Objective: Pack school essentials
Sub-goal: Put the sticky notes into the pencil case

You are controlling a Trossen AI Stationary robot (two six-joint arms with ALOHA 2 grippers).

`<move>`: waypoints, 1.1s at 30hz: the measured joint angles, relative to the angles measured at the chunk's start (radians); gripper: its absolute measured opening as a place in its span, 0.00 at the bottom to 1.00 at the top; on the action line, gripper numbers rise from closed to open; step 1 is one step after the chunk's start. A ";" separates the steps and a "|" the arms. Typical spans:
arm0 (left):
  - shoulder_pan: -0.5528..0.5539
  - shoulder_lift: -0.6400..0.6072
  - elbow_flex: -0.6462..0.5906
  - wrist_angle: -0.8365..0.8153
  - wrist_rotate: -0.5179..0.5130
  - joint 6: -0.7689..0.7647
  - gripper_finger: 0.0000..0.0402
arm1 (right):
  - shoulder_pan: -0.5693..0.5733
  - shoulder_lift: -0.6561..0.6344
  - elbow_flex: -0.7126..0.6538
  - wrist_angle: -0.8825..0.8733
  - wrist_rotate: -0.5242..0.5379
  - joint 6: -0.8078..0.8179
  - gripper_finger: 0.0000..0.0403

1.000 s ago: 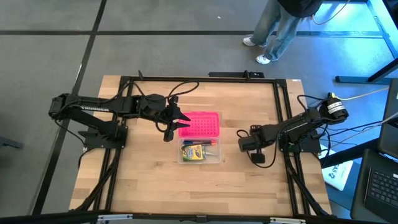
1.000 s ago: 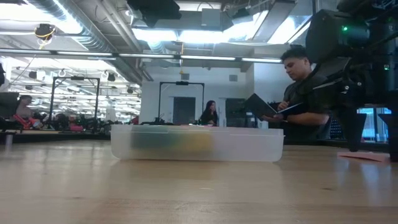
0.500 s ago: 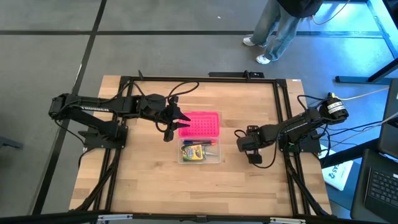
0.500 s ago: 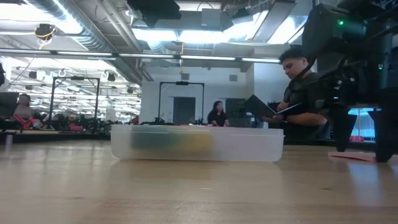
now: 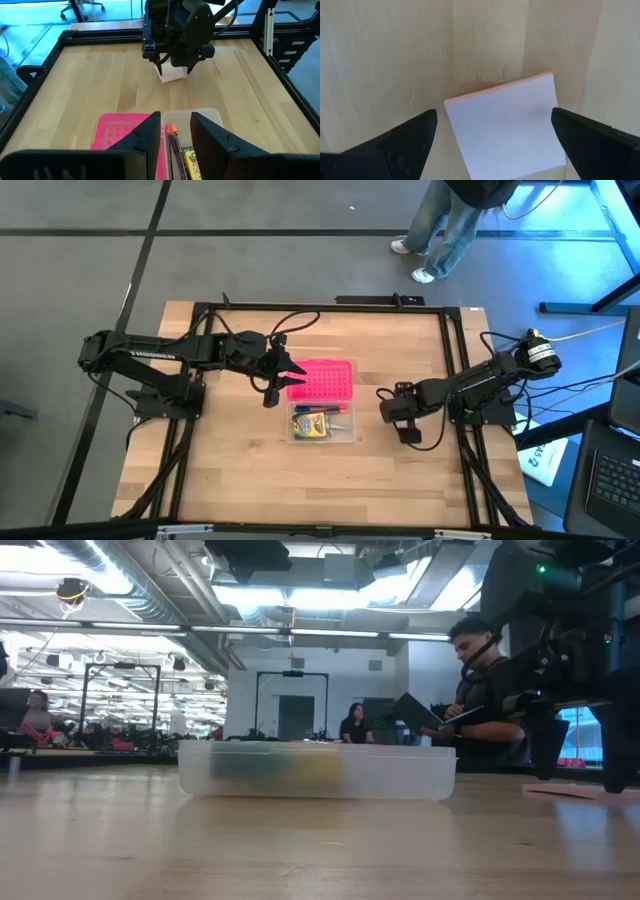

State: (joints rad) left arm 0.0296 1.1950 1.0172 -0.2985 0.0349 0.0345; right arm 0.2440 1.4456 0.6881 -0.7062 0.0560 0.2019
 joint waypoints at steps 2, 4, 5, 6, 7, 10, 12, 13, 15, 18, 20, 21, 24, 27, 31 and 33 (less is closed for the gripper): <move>0.000 0.000 0.000 0.000 0.000 0.000 0.25 | 0.000 0.000 0.001 -0.012 -0.001 -0.007 0.98; 0.000 0.000 0.000 0.000 0.000 0.000 0.25 | 0.000 0.000 0.001 -0.014 -0.002 -0.020 0.98; 0.000 0.000 0.000 0.000 0.000 0.000 0.25 | 0.000 0.000 0.001 -0.015 -0.002 -0.022 0.98; 0.000 0.000 0.000 0.000 0.000 0.000 0.25 | 0.000 0.000 0.001 -0.017 -0.002 -0.023 0.98; 0.000 0.000 0.000 0.000 0.000 0.000 0.25 | 0.000 -0.001 0.001 -0.020 0.000 -0.023 0.98; 0.000 0.000 0.000 0.000 0.000 0.000 0.25 | 0.000 -0.001 0.001 -0.032 0.047 -0.019 0.98; 0.000 0.000 0.000 0.000 0.000 0.000 0.25 | 0.000 -0.001 0.001 -0.035 0.071 -0.013 0.98; 0.000 0.000 0.000 0.000 0.000 0.000 0.25 | 0.000 -0.001 0.001 -0.035 0.079 -0.010 0.98; 0.000 0.000 0.000 0.000 0.000 0.000 0.25 | 0.000 -0.001 0.001 -0.037 0.083 -0.004 0.98; 0.000 0.000 0.000 0.000 0.000 0.000 0.25 | 0.000 -0.001 -0.003 -0.034 0.083 -0.004 0.98; 0.000 0.000 0.000 0.000 0.000 0.000 0.25 | 0.000 0.000 -0.004 -0.034 0.083 -0.004 0.98; 0.000 0.000 0.000 0.000 0.000 0.000 0.25 | 0.000 0.005 -0.004 -0.031 0.083 -0.004 0.98; 0.000 0.000 0.000 0.000 0.000 0.000 0.25 | 0.000 0.030 -0.002 -0.030 0.082 -0.001 0.98; 0.000 0.000 0.000 0.000 0.000 0.000 0.25 | 0.000 0.046 0.001 -0.030 0.079 -0.001 0.98; 0.000 0.000 0.000 0.000 0.000 0.000 0.25 | 0.000 0.048 0.000 -0.030 0.080 0.002 0.98; 0.000 0.000 0.000 0.000 0.000 0.000 0.25 | 0.000 0.048 0.000 -0.029 0.083 0.003 0.98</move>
State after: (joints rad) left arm 0.0295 1.1950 1.0168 -0.2985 0.0349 0.0345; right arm 0.2440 1.4933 0.6877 -0.7357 0.1393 0.2049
